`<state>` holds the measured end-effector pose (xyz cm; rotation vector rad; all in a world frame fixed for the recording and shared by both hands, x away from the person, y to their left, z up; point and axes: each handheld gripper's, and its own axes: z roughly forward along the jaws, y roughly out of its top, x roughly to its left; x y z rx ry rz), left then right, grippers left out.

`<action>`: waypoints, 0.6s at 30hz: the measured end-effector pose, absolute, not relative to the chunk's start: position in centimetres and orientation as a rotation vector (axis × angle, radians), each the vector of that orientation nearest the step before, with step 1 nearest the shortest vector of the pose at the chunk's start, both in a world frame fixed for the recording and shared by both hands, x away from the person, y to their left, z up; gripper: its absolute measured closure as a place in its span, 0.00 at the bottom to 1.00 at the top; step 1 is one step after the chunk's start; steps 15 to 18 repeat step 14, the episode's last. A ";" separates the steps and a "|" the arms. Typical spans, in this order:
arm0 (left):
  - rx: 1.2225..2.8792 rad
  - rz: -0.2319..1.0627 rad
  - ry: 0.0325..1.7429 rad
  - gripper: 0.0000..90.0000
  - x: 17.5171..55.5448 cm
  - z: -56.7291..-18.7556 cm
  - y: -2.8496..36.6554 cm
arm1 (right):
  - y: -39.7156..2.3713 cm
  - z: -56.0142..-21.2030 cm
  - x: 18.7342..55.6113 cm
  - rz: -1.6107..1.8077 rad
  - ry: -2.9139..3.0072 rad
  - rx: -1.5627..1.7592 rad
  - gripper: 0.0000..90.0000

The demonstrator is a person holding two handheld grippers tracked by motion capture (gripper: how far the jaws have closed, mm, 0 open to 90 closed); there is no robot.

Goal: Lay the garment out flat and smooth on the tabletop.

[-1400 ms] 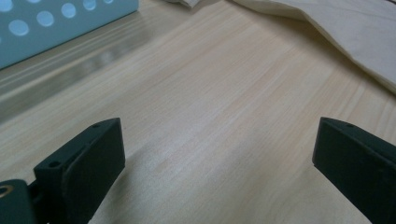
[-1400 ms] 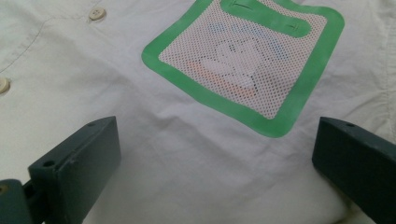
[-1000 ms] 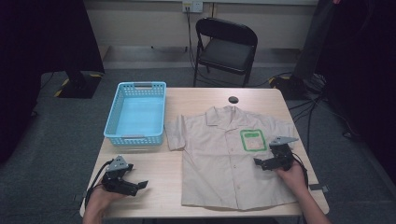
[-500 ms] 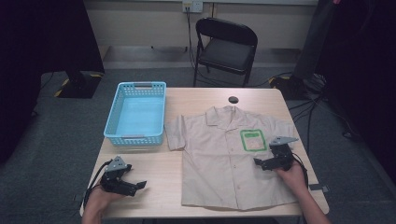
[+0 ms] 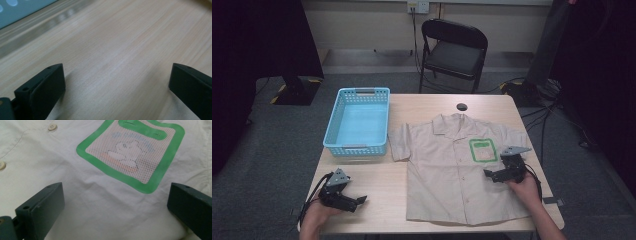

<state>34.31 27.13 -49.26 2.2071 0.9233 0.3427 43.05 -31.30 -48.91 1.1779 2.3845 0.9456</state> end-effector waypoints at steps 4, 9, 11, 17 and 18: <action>2.204 0.346 0.930 0.00 34.3 -49.3 27.1 | -31.3 -48.9 43.0 0.945 2.385 1.177 0.00; 2.204 0.347 0.930 0.00 34.3 -49.3 27.1 | -31.3 -48.9 43.0 0.945 2.385 1.177 0.00; 2.204 0.346 0.930 0.00 34.3 -49.3 27.1 | -31.3 -48.9 43.0 0.945 2.385 1.177 0.00; 2.204 0.346 0.930 0.00 34.3 -49.3 27.1 | -31.3 -48.9 43.0 0.944 2.385 1.178 0.00; 2.204 0.346 0.930 0.00 34.3 -49.3 27.1 | -31.3 -48.9 43.0 0.944 2.385 1.178 0.00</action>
